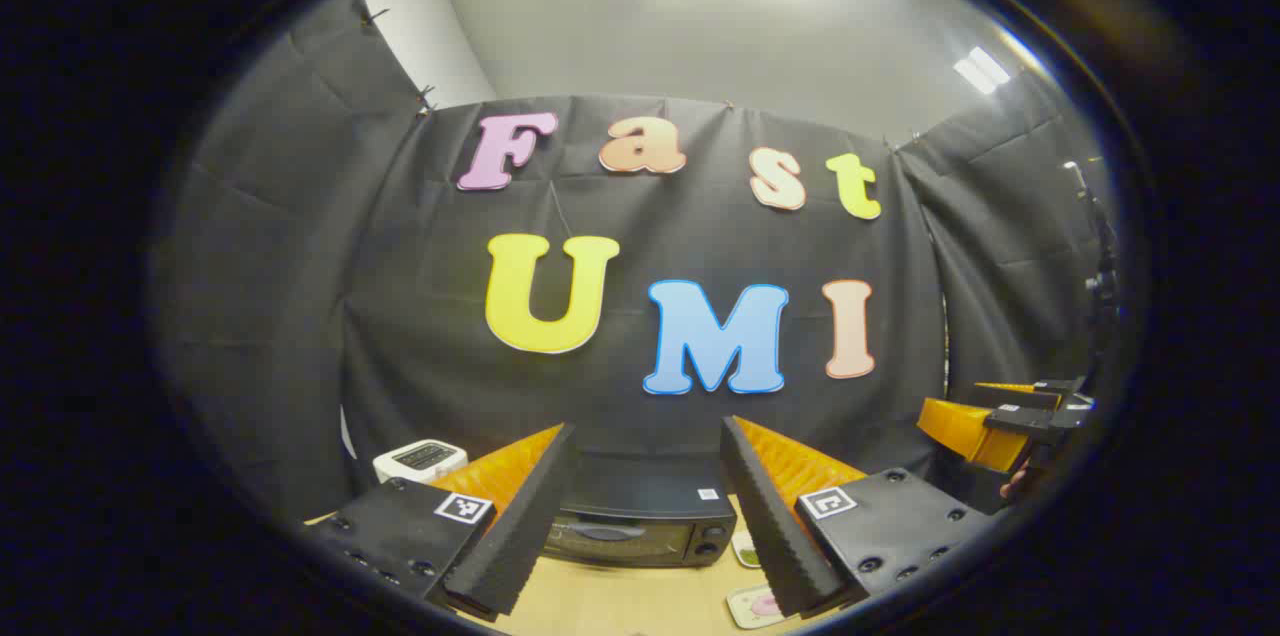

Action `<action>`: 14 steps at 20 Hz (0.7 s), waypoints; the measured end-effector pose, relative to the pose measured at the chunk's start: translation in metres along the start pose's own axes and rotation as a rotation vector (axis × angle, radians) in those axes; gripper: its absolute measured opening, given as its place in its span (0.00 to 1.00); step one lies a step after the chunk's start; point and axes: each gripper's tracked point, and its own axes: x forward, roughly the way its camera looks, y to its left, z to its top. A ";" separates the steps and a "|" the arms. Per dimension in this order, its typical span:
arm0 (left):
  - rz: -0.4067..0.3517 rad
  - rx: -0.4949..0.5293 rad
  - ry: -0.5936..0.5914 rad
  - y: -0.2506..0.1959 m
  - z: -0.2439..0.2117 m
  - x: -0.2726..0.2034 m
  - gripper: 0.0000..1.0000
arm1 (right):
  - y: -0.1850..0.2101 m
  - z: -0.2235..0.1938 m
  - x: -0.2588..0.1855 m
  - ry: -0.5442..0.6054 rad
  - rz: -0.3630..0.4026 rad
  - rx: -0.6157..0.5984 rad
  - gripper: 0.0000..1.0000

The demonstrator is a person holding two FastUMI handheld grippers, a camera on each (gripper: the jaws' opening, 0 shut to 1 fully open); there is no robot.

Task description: Open the electric oven with the left hand, put the food in, and close the electric oven.

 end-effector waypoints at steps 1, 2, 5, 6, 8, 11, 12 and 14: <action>-0.028 0.001 0.000 -0.003 0.001 0.004 1.00 | 0.001 0.000 0.001 -0.002 -0.013 0.005 0.98; -0.054 0.002 0.006 -0.006 0.000 0.008 1.00 | 0.001 -0.002 0.002 0.000 -0.024 0.011 0.98; -0.087 -0.013 0.009 -0.005 -0.002 0.014 0.99 | 0.006 0.001 0.005 -0.009 -0.045 0.012 0.98; -0.089 -0.021 0.016 -0.003 -0.005 0.016 0.99 | 0.007 0.001 0.006 -0.013 -0.051 0.007 0.98; -0.089 -0.034 0.022 0.000 -0.007 0.016 0.96 | 0.012 0.000 0.006 -0.010 -0.048 0.007 0.98; -0.093 -0.045 -0.015 0.002 0.005 0.019 0.99 | 0.016 0.003 0.007 -0.018 -0.046 -0.012 0.98; -0.094 -0.039 -0.016 0.003 0.004 0.019 0.92 | 0.015 0.003 0.007 -0.023 -0.047 -0.016 0.98; -0.099 -0.019 -0.021 0.003 0.005 0.021 0.94 | 0.018 0.004 0.009 -0.026 -0.046 -0.007 0.98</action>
